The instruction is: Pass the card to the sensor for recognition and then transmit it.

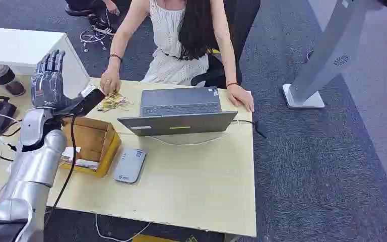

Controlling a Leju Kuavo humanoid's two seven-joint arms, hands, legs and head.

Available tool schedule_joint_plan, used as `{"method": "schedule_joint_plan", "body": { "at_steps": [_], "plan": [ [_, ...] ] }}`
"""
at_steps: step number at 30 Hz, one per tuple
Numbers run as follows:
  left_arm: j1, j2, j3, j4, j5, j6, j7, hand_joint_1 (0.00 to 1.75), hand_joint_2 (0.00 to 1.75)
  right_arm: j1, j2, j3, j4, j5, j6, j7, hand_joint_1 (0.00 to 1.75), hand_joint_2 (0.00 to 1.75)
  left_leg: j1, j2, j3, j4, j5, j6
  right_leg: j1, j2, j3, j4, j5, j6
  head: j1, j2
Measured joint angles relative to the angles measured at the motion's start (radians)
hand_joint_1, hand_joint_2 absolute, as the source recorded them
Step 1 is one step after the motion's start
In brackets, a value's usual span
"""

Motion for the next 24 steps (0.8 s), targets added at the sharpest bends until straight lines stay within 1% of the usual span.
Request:
{"method": "schedule_joint_plan", "body": {
  "at_steps": [4, 6, 8, 13, 24],
  "plan": [
    [-0.046, 0.034, -0.064, 0.052, -0.084, 0.055, 0.054, 0.0, 1.75, -0.005, 0.004, 0.018, 0.002, 0.013, 0.0, 0.013, 0.0, 1.75, 0.0, 0.0, 0.0, 0.0, 0.0, 0.0, 0.0, 0.0, 0.0, 0.0, 0.0, 0.0, 0.0, 0.0],
    [-0.061, 0.047, -0.084, 0.073, -0.123, 0.082, 0.079, 0.0, 1.75, -0.008, 0.006, 0.023, 0.003, 0.016, 0.0, 0.019, 0.0, 1.75, 0.0, 0.0, 0.0, 0.0, 0.0, 0.0, 0.0, 0.0, 0.0, 0.0, 0.0, 0.0, 0.0, 0.0],
    [-0.067, 0.053, -0.095, 0.085, -0.141, 0.097, 0.091, 0.0, 1.75, -0.008, 0.008, 0.029, 0.003, 0.016, 0.0, 0.021, 0.0, 1.75, 0.0, 0.0, 0.0, 0.0, 0.0, 0.0, 0.0, 0.0, 0.0, 0.0, 0.0, 0.0, 0.0, 0.0],
    [-0.077, 0.066, -0.115, 0.109, -0.149, 0.099, 0.096, 0.0, 1.75, -0.01, 0.009, 0.037, 0.005, 0.016, 0.0, 0.021, 0.0, 1.75, 0.0, 0.0, 0.0, 0.0, 0.0, 0.0, 0.0, 0.0, 0.0, 0.0, 0.0, 0.0, 0.0, 0.0],
    [-0.08, 0.067, -0.12, 0.129, -0.153, 0.099, 0.099, 0.0, 1.75, -0.01, 0.012, 0.042, 0.008, 0.017, 0.0, 0.029, 0.0, 1.75, 0.0, 0.0, 0.0, 0.0, 0.0, 0.0, 0.0, 0.0, 0.0, 0.0, 0.0, 0.0, 0.0, 0.0]
  ]
}}
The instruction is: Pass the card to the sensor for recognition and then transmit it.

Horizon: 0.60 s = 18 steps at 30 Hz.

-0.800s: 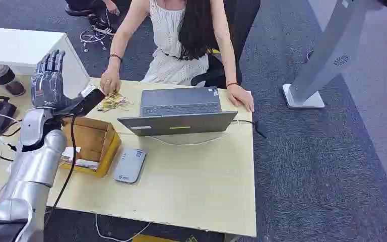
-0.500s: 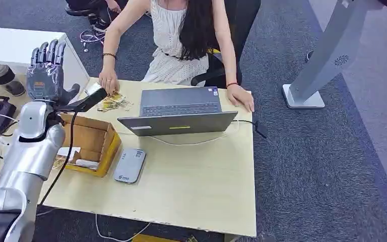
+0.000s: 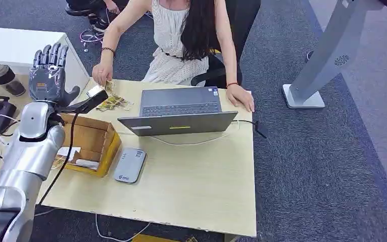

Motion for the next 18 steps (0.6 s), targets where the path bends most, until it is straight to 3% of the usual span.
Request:
{"method": "schedule_joint_plan", "body": {
  "at_steps": [13, 14, 18],
  "plan": [
    [-0.002, 0.005, 0.0, 0.008, -0.01, 0.0, 0.0, 0.0, 1.75, 0.001, 0.005, 0.008, 0.0, -0.001, -0.002, 0.002, 0.0, 1.75, 0.0, 0.0, 0.0, 0.0, 0.0, 0.0, 0.0, 0.0, 0.0, 0.0, 0.0, 0.0, 0.0, 0.0],
    [-0.002, 0.005, 0.0, 0.008, -0.01, 0.0, 0.0, 1.68, 1.75, 0.001, 0.006, 0.008, 0.0, -0.001, -0.002, 0.002, 0.0, 1.75, 0.0, 0.0, 0.0, 0.0, 0.0, 0.0, 0.0, 0.0, 0.0, 0.0, 0.0, 0.0, 0.0, 0.0],
    [-0.002, 0.006, 0.0, 0.008, -0.011, 0.0, -0.001, 1.75, 1.75, 0.001, 0.006, 0.012, 0.0, -0.002, -0.002, 0.003, 0.0, 1.75, 0.0, 0.0, 0.0, 0.0, 0.0, 0.0, 0.0, 0.0, 0.0, 0.0, 0.0, 0.0, 0.0, 0.0]
  ]
}}
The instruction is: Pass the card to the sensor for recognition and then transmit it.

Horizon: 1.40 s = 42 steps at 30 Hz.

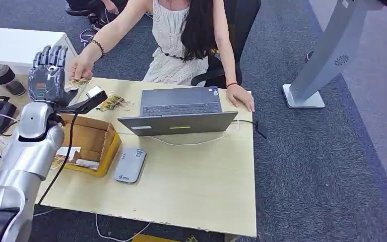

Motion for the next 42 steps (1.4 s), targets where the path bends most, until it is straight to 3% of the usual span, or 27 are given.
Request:
{"method": "schedule_joint_plan", "body": {
  "at_steps": [17, 21, 25, 35, 42],
  "plan": [
    [0.006, 0.002, 0.0, 0.0, 0.0, 0.021, -0.021, 1.75, 1.75, 0.004, 0.002, 0.011, 0.0, -0.004, 0.0, 0.001, 0.0, 1.75, 0.0, 0.0, 0.0, 0.0, 0.0, 0.0, 0.0, 0.0, 0.0, 0.0, 0.0, 0.0, 0.0, 0.0],
    [0.006, 0.002, 0.0, 0.0, 0.027, -0.038, -0.044, 1.75, 1.75, 0.005, 0.002, 0.013, 0.0, -0.006, 0.0, 0.001, 0.0, 1.75, 0.0, 0.0, 0.0, 0.0, 0.0, 0.0, 0.0, 0.0, 0.0, 0.0, 0.0, 0.0, 0.0, 0.0],
    [0.018, -0.004, -0.008, -0.009, 0.053, -0.04, -0.057, 1.75, 1.75, 0.006, 0.002, 0.013, 0.0, -0.023, -0.002, 0.001, 0.0, 1.75, 0.0, 0.0, 0.0, 0.0, 0.0, 0.0, 0.0, 0.0, 0.0, 0.0, 0.0, 0.0, 0.0, 0.0],
    [0.283, -0.049, -0.1, -0.35, 0.038, -0.057, -0.05, 1.75, 1.75, 0.029, 0.002, 0.013, 0.0, -0.074, -0.02, -0.017, 0.0, 1.75, -0.001, 0.0, -0.001, 0.0, -0.001, 0.001, -0.001, 0.001, -0.001, -0.001, 0.0, 0.0, 0.0, 0.0],
    [0.376, -0.06, -0.142, -0.477, 0.031, -0.071, -0.051, 1.75, 1.75, 0.037, 0.002, 0.013, 0.0, -0.084, -0.025, -0.023, 0.0, 1.75, -0.001, 0.0, 0.0, 0.0, -0.001, 0.001, 0.0, 0.0, -0.001, -0.001, 0.0, 0.0, 0.0, 0.0]
  ]
}}
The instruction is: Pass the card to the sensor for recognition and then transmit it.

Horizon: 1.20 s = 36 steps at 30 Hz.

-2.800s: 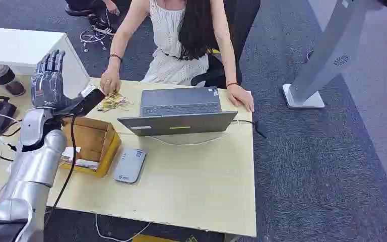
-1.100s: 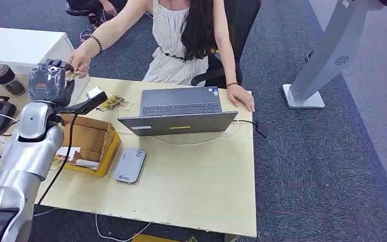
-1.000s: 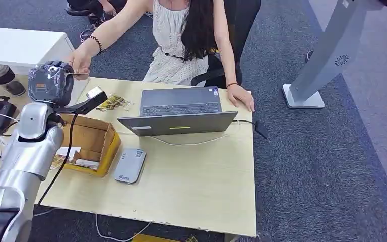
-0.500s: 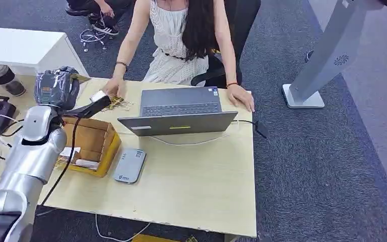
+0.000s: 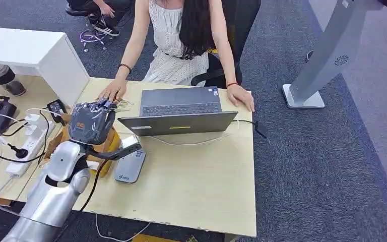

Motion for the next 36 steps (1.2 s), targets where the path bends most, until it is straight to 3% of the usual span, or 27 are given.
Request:
{"method": "schedule_joint_plan", "body": {
  "at_steps": [16, 21, 26, 28, 30, 33, 36],
  "plan": [
    [0.133, -0.024, -0.048, -0.193, -0.078, 0.001, 0.053, 1.75, 1.75, 0.015, 0.0, -0.002, 0.0, -0.027, -0.013, -0.011, 0.0, 1.75, 0.0, -0.001, 0.0, 0.0, 0.0, 0.0, 0.0, 0.0, 0.0, 0.0, 0.0, 0.0, 0.0, 0.0],
    [0.183, -0.025, -0.049, -0.249, -0.176, 0.04, 0.091, 1.75, 1.75, 0.023, -0.001, -0.007, 0.0, -0.03, -0.024, -0.013, 0.0, 1.75, 0.0, 0.0, 0.0, 0.0, 0.0, 0.0, 0.0, 0.0, 0.0, 0.0, 0.0, 0.0, 0.0, 0.0],
    [0.239, -0.022, -0.05, -0.308, -0.206, 0.066, 0.104, 1.75, 1.75, 0.03, -0.002, -0.011, 0.0, -0.044, -0.026, -0.022, 0.0, 1.75, 0.0, 0.0, -0.001, 0.0, 0.0, 0.0, 0.0, 0.0, 0.0, 0.0, 0.0, 0.0, 0.0, 0.0],
    [0.259, -0.016, -0.05, -0.343, -0.208, 0.162, 0.069, 1.75, 1.75, 0.032, -0.003, -0.011, 0.0, -0.043, -0.024, -0.026, 0.0, 1.75, 0.0, -0.001, -0.001, 0.0, 0.0, 0.0, 0.0, 0.0, 0.0, 0.0, 0.0, 0.0, 0.0, 0.0],
    [0.286, -0.017, -0.047, -0.39, -0.208, 0.25, -0.021, 1.75, 1.75, 0.032, -0.003, -0.011, 0.0, -0.042, -0.025, -0.027, 0.0, 1.75, 0.0, -0.001, -0.001, 0.0, 0.0, 0.0, 0.0, -0.001, 0.0, 0.0, 0.0, 0.0, 0.0, 0.0],
    [0.343, -0.044, -0.029, -0.444, -0.208, 0.27, -0.143, 1.75, 1.75, 0.032, -0.003, -0.011, 0.0, -0.043, -0.026, -0.027, 0.0, 1.75, 0.0, -0.001, -0.001, 0.0, 0.0, 0.0, 0.0, -0.001, 0.0, 0.0, 0.0, 0.0, 0.0, 0.0],
    [0.374, -0.064, -0.016, -0.475, -0.208, 0.271, -0.161, 1.75, 1.75, 0.032, -0.003, -0.011, 0.0, -0.043, -0.026, -0.027, 0.0, 1.75, 0.0, -0.001, -0.001, 0.0, 0.0, 0.0, 0.0, -0.001, 0.0, 0.0, 0.0, 0.0, 0.0, 0.0]
  ]
}}
